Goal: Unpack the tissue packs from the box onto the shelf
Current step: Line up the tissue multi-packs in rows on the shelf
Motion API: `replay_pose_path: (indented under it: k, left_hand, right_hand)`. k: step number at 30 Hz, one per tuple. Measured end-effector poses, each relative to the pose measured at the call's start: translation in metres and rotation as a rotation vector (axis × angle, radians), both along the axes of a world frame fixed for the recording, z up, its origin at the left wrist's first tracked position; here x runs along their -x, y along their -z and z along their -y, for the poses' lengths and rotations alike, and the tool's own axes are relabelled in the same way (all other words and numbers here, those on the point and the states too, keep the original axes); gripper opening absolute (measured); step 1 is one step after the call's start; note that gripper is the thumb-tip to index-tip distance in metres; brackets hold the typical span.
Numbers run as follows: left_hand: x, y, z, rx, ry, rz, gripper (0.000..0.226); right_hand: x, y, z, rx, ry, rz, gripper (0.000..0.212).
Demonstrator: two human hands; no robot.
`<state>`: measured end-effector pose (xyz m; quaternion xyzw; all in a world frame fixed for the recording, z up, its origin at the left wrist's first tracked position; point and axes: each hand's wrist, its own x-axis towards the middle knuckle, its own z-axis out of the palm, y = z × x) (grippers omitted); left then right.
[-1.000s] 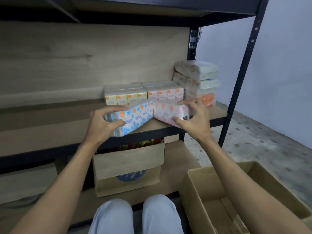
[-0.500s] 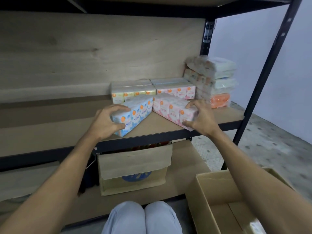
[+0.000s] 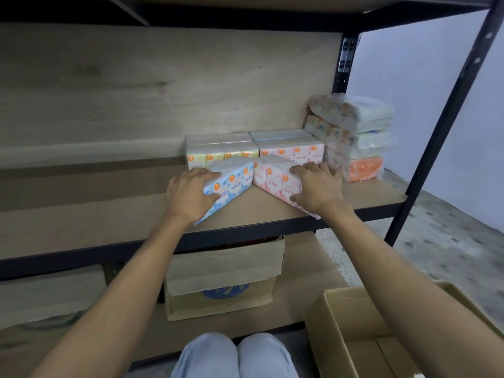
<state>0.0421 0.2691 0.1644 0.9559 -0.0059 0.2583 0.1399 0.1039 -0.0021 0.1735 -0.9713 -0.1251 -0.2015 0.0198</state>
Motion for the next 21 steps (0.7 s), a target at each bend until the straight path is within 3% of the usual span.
replay_pose_path:
  k: [4, 8, 13, 16, 21]
  left_hand:
    - [-0.004, -0.004, -0.017, 0.015, 0.080, -0.048, 0.049]
    - [-0.008, -0.010, -0.030, 0.056, 0.133, -0.100, 0.053]
    - [-0.020, -0.013, -0.024, -0.112, 0.009, -0.060, 0.055]
    - [-0.024, -0.006, -0.012, -0.053, -0.017, -0.022, 0.068]
    - [-0.038, 0.009, -0.008, -0.069, -0.035, 0.070, 0.059]
  right_hand:
    - [-0.013, -0.008, 0.020, -0.088, -0.108, -0.075, 0.069]
    - [-0.025, -0.016, 0.034, -0.052, -0.108, -0.107, 0.066]
    - [-0.041, -0.016, 0.035, -0.026, -0.033, -0.069, 0.061]
    - [-0.046, -0.004, 0.028, -0.142, -0.067, -0.096, 0.068]
    - [-0.057, 0.016, 0.025, -0.201, -0.088, 0.011, 0.070]
